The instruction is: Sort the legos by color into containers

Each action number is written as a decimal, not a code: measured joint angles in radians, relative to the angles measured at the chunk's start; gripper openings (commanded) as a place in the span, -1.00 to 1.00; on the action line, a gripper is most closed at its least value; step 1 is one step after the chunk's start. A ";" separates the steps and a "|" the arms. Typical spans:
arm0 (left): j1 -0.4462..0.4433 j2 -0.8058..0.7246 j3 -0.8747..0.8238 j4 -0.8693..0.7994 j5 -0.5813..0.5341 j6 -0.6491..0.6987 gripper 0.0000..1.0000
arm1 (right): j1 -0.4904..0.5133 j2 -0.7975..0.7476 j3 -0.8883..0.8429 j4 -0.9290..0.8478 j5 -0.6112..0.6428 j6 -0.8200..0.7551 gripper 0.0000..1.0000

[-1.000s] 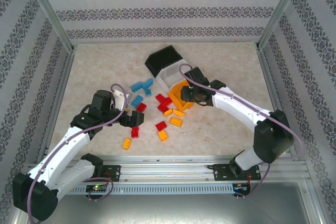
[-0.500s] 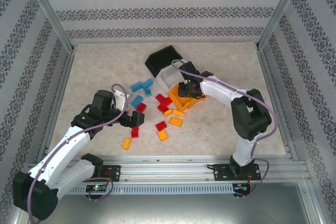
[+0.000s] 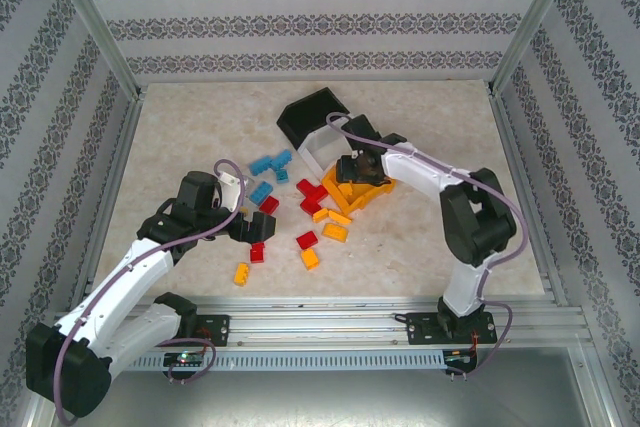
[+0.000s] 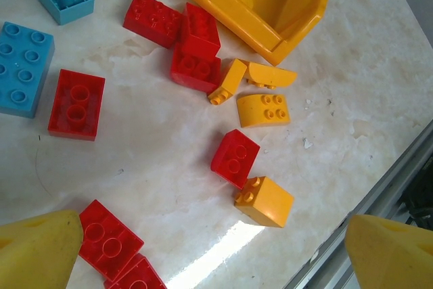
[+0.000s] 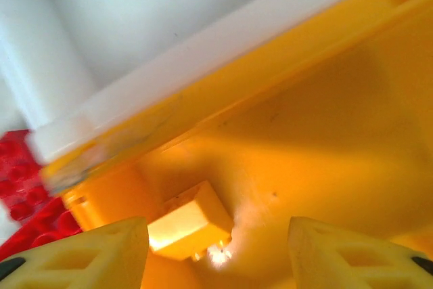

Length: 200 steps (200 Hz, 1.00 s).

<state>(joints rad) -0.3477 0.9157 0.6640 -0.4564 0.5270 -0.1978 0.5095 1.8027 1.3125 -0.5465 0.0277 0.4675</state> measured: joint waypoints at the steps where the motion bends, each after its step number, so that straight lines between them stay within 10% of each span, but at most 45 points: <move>1: 0.000 0.000 0.000 0.000 0.000 0.000 1.00 | 0.002 -0.004 -0.001 0.000 0.002 0.000 0.19; 71: 0.000 -0.004 0.001 -0.013 -0.078 0.019 1.00 | 0.243 -0.370 -0.185 -0.012 0.031 0.031 0.33; 200: 0.000 -0.073 0.016 -0.068 -0.338 0.042 1.00 | 0.598 -0.129 -0.258 -0.026 0.062 0.193 0.58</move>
<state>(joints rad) -0.3481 0.8429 0.6796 -0.5247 0.1890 -0.1562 1.1072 1.6737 1.0546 -0.5720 0.0898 0.6605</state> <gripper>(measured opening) 0.999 0.784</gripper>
